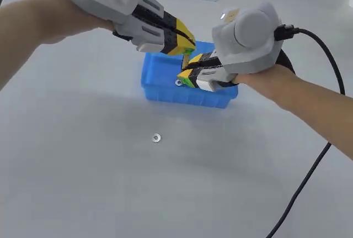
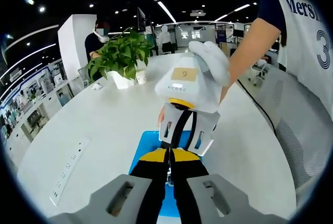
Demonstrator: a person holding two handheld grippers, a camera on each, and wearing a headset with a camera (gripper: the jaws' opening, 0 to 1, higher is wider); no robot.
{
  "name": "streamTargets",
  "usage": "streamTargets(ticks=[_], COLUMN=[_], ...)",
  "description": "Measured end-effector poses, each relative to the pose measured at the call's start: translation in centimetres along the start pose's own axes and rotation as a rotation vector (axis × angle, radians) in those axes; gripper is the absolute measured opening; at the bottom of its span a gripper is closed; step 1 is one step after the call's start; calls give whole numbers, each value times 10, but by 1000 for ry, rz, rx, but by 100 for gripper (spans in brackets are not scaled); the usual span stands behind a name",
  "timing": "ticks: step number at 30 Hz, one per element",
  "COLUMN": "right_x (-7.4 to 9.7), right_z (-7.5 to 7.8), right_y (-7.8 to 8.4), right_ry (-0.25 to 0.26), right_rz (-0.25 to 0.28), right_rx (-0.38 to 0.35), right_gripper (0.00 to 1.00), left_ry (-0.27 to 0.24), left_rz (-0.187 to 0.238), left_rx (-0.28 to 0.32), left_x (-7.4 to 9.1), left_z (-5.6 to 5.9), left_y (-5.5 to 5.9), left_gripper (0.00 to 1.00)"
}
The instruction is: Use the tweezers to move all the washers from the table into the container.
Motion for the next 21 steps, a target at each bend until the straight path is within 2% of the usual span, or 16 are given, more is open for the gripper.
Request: streamTargets(ticks=[6,10,14,16,21], right_x=[4,5,11,16,25], right_z=[-2,-1,-1,-2,-5], right_y=[-2,-6,-13,-19,-23], right_ry=[12,19,34,40,48], right_rz=[1,25,40,58,66], right_rx=[7,-8,-1,-4,14], right_gripper=[12,13,13,13,13], left_ry=[2,0,-8,-9,-13], left_rz=[-11,-7,-3,3,4], left_rx=[-14,-27,-41,-53,-77], left_x=[3,7,13,18,23], left_z=[3,3,3,8,13], left_y=[-2,-7,-15,-26,-38], left_gripper=[5,5,5,5,5])
Point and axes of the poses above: the centre of the closed fingertips' face, and the gripper's own axes: x roughly backward along the fingers, z roughly to its right, y roughly out of its underside, the point moved 2 cm from there along x, roughly backward along the fingers, and after that the axes turned 8 degrees about z, right-handed, at the moved point
